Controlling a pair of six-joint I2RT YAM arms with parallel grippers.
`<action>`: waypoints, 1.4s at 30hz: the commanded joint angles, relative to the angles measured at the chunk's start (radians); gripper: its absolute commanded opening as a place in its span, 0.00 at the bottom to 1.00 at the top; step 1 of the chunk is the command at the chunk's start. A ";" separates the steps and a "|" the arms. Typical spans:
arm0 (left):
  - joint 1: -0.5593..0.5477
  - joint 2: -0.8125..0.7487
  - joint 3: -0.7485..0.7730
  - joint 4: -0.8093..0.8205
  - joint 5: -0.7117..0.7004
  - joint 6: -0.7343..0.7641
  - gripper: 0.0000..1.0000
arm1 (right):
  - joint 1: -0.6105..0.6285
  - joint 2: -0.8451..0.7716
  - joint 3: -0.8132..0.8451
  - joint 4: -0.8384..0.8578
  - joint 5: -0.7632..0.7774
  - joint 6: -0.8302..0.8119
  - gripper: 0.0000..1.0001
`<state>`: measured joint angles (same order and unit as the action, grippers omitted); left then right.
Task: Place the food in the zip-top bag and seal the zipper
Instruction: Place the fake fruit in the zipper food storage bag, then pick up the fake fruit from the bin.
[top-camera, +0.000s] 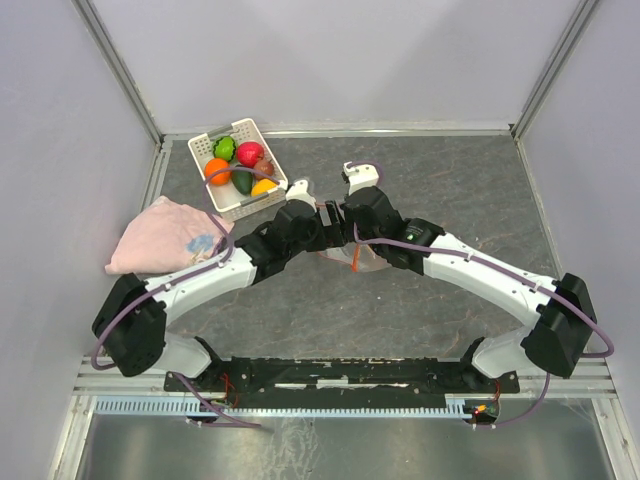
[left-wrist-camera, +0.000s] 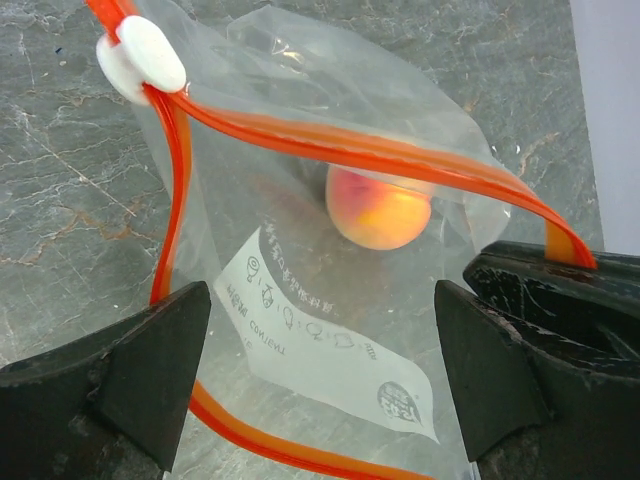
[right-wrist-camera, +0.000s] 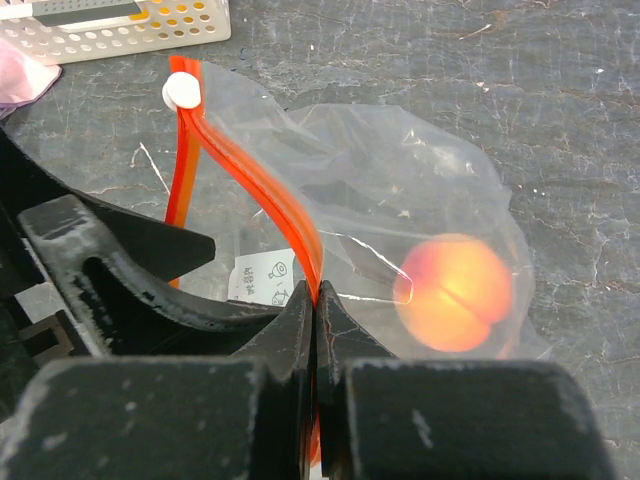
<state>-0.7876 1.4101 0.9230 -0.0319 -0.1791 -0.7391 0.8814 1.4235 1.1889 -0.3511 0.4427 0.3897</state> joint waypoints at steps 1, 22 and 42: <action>-0.003 -0.064 0.043 0.000 0.011 0.040 0.99 | -0.001 -0.003 0.000 0.040 0.010 0.007 0.02; 0.150 -0.205 0.091 -0.235 -0.132 0.126 0.98 | -0.036 -0.062 -0.052 0.034 0.129 -0.083 0.02; 0.646 0.255 0.428 -0.278 0.178 0.474 0.97 | -0.056 -0.075 -0.100 0.069 0.092 -0.152 0.02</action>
<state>-0.1963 1.5932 1.2533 -0.3237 -0.1307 -0.4343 0.8291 1.3842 1.0924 -0.3241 0.5423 0.2550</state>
